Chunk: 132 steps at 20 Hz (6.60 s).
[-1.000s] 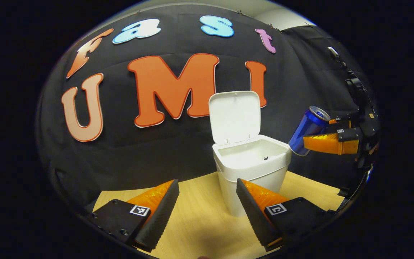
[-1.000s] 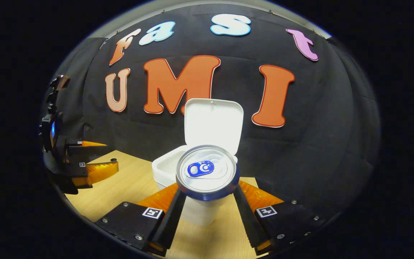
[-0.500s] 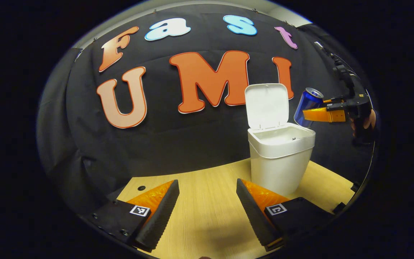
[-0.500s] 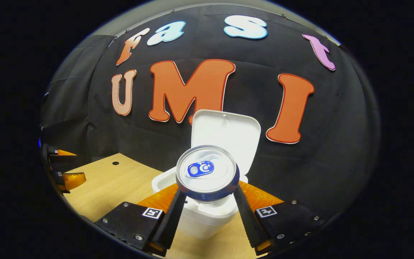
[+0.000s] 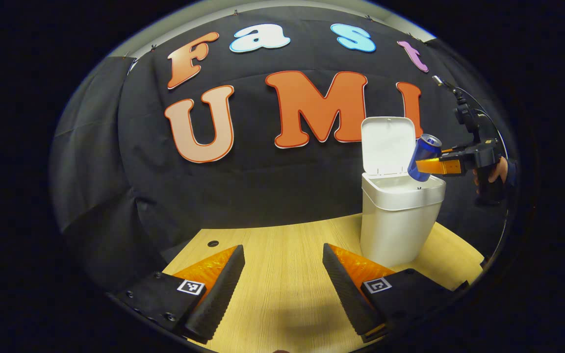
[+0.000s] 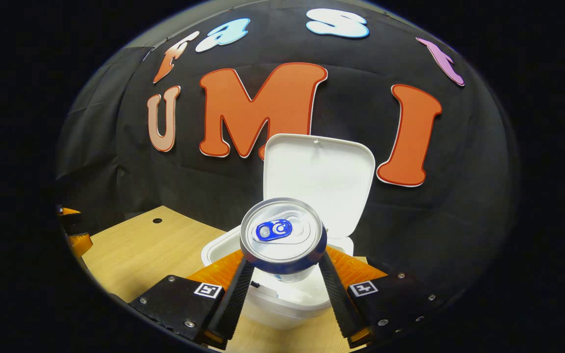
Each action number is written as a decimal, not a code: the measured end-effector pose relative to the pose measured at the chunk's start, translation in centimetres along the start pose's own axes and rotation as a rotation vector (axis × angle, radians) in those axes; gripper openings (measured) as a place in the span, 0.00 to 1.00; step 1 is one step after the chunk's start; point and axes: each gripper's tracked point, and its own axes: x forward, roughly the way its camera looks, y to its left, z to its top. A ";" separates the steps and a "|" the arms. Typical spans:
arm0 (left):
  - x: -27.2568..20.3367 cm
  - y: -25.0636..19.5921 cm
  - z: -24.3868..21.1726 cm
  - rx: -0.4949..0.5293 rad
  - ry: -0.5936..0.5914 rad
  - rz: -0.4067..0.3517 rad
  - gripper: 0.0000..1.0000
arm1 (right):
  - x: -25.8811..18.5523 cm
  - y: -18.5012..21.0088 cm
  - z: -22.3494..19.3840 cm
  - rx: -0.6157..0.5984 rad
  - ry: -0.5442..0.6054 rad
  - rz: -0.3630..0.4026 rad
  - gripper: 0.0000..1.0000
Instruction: Press the lid of the desktop garbage bin to open it, pick up the crumpled paper on the desktop and throw it into the bin, then pick up the pop can on the desktop and drop it into the bin, and finally close the garbage bin lid.
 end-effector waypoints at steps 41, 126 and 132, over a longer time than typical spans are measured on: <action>1.2 4.8 -2.5 -0.039 0.056 0.026 1.00 | 5.7 -4.8 13.3 -0.005 -0.113 -0.127 0.82; 2.4 4.5 -1.1 -0.091 0.043 -0.101 1.00 | 0.6 2.0 -2.3 0.114 0.170 -0.162 0.36; 2.7 5.7 1.7 -0.095 -0.019 -0.098 1.00 | -1.9 4.7 -1.5 0.103 0.103 -0.136 0.35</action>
